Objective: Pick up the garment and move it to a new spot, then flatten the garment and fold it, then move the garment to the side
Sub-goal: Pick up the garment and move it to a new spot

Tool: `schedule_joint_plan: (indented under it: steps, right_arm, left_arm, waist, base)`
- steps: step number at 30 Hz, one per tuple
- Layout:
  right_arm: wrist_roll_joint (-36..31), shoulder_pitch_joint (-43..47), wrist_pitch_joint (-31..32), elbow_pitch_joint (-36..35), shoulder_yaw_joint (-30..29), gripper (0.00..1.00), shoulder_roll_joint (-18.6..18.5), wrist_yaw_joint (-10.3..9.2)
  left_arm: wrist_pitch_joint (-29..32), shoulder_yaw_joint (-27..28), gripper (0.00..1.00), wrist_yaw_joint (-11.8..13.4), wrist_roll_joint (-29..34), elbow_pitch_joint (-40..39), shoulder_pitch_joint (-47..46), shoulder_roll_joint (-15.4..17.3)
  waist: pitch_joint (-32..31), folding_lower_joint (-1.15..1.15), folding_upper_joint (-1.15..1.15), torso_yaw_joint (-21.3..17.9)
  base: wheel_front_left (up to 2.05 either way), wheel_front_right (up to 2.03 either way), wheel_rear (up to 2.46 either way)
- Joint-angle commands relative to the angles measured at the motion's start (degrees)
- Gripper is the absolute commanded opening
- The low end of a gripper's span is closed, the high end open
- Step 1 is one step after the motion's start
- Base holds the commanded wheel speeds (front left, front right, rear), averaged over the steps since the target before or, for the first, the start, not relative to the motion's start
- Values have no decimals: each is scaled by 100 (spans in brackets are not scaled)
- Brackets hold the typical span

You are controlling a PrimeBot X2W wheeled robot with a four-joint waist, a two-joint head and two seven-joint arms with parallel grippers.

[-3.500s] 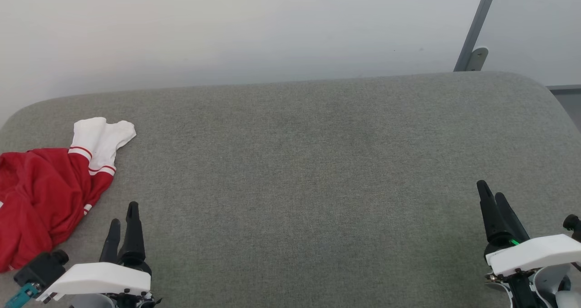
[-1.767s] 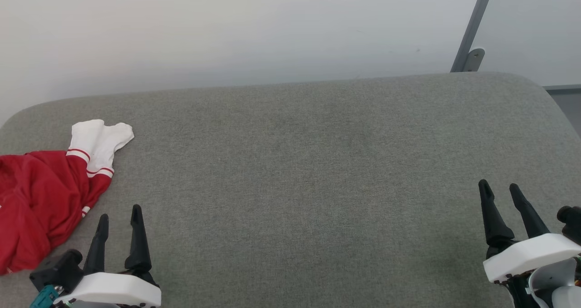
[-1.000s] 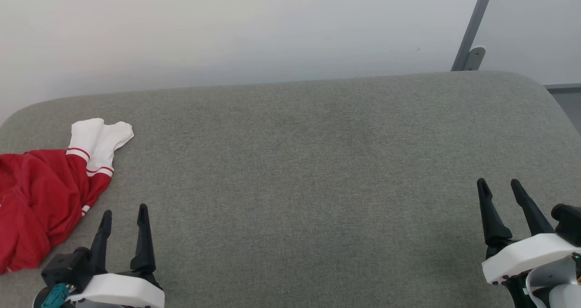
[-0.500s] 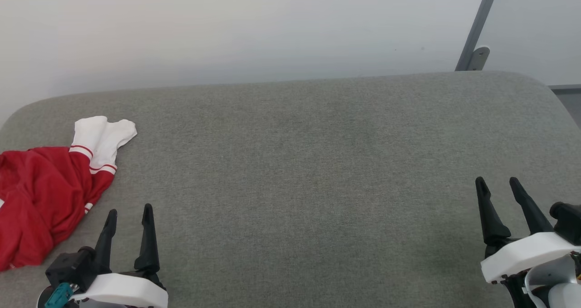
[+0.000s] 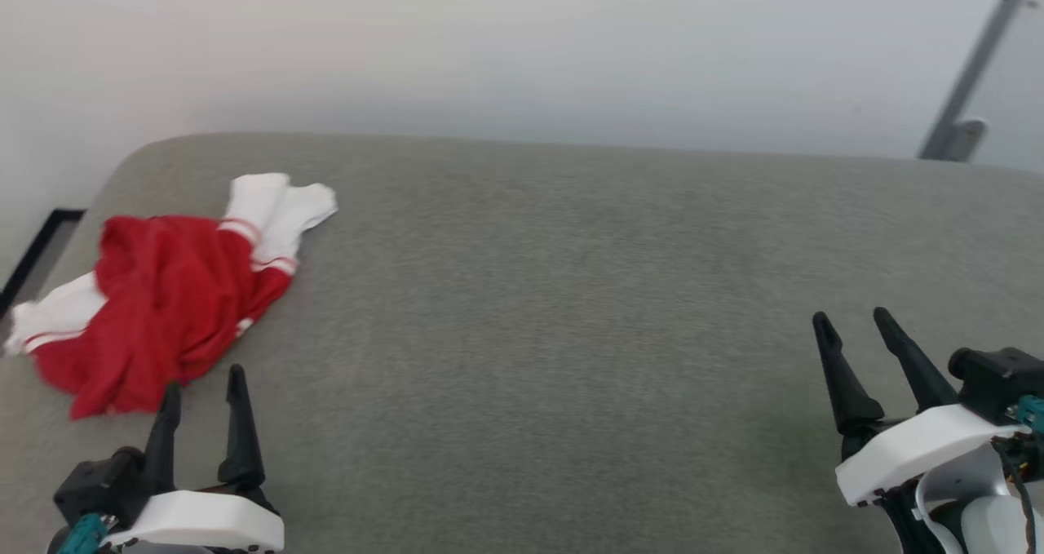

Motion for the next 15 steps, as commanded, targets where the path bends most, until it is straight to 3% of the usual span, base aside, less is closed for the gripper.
schedule_joint_plan:
  steps: [1,15]
  right_arm:
    - [39,-46,9,-30,21,100,-8,-2]
    - [163,-250,242,-124,530,100,-153,-2]
  left_arm:
    - [-32,22,100,27,-2,-30,46,-5]
    - [-32,189,100,210,9,-131,84,-69]
  waist:
    - [-1,0,0,270]
    - [28,0,0,1516]
  base:
    - [0,0,0]
    - [0,0,0]
